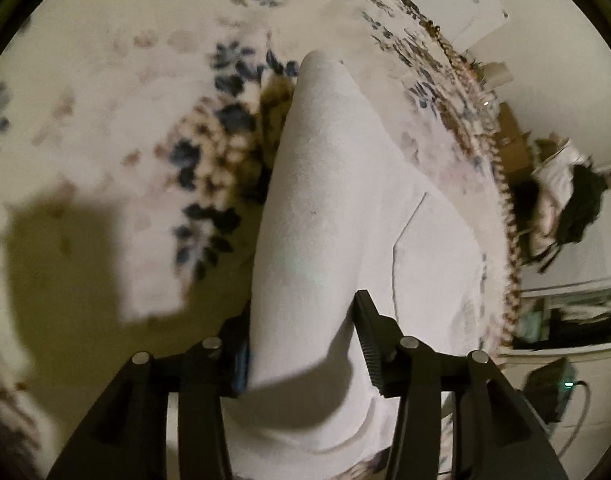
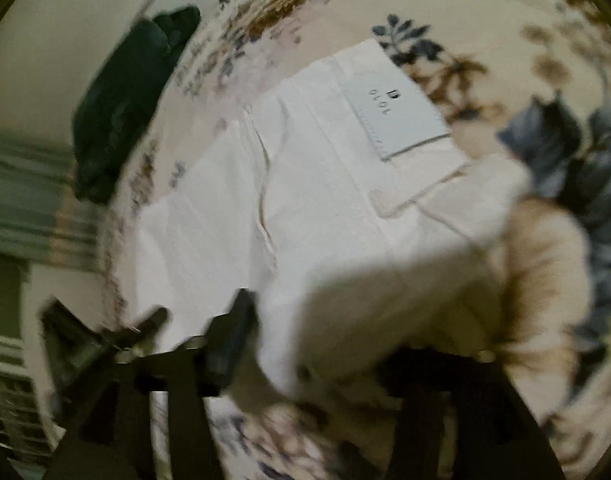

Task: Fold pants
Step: 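Open both tools and lift them away from the folded pants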

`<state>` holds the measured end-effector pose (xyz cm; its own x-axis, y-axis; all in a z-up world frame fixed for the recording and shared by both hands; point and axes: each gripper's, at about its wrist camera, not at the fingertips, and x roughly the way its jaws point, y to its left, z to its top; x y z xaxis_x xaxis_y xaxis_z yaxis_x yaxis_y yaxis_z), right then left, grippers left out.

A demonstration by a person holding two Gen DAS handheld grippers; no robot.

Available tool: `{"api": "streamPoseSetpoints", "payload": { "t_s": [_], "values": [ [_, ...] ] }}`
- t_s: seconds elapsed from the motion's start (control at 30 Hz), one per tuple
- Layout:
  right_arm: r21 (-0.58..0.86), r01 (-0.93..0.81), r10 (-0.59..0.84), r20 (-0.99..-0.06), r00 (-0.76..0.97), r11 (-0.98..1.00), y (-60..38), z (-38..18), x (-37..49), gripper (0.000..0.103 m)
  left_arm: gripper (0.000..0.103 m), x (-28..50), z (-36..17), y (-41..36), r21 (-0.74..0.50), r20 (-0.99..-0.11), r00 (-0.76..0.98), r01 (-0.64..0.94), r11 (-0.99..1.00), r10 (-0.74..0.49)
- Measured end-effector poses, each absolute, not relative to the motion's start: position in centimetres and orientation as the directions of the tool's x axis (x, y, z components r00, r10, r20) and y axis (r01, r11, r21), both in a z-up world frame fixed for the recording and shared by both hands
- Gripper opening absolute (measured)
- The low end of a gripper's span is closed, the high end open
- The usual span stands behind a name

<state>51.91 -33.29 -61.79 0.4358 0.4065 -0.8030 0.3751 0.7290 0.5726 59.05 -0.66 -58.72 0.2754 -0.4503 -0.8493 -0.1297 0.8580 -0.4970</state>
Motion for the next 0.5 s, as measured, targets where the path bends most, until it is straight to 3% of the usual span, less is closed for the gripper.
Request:
{"api": "streamPoseSetpoints", "payload": {
  "t_s": [0.07,0.13,0.17,0.2,0.5],
  "values": [
    [0.516,0.352,0.368,-0.835,0.409,0.781,-33.1,-60.8,51.2,0.082,0.049,58.4,-57.2,-1.6,-0.373,-0.898,0.286,-0.094,0.923,-0.334],
    [0.45,0.335,0.316,-0.867,0.385,0.828,-32.9,-59.9,50.5,0.089,0.062,57.5,-56.1,-2.2,-0.3,-0.91,0.317,-0.055,0.952,-0.269],
    [0.417,0.327,0.288,-0.881,0.376,0.848,-32.7,-59.4,50.2,0.092,0.077,57.0,-55.4,-2.7,-0.259,-0.914,0.332,-0.031,0.965,-0.234],
    [0.375,0.319,0.251,-0.895,0.369,0.87,-32.5,-58.9,49.9,0.093,0.084,56.5,-54.9,-3.1,-0.234,-0.914,0.343,-0.013,0.972,-0.216],
    [0.031,0.265,-0.082,-0.911,0.403,0.964,-30.2,-53.0,48.1,0.103,0.087,54.0,-52.5,-6.9,-0.093,-0.935,0.336,0.091,0.992,-0.118]
  ]
}}
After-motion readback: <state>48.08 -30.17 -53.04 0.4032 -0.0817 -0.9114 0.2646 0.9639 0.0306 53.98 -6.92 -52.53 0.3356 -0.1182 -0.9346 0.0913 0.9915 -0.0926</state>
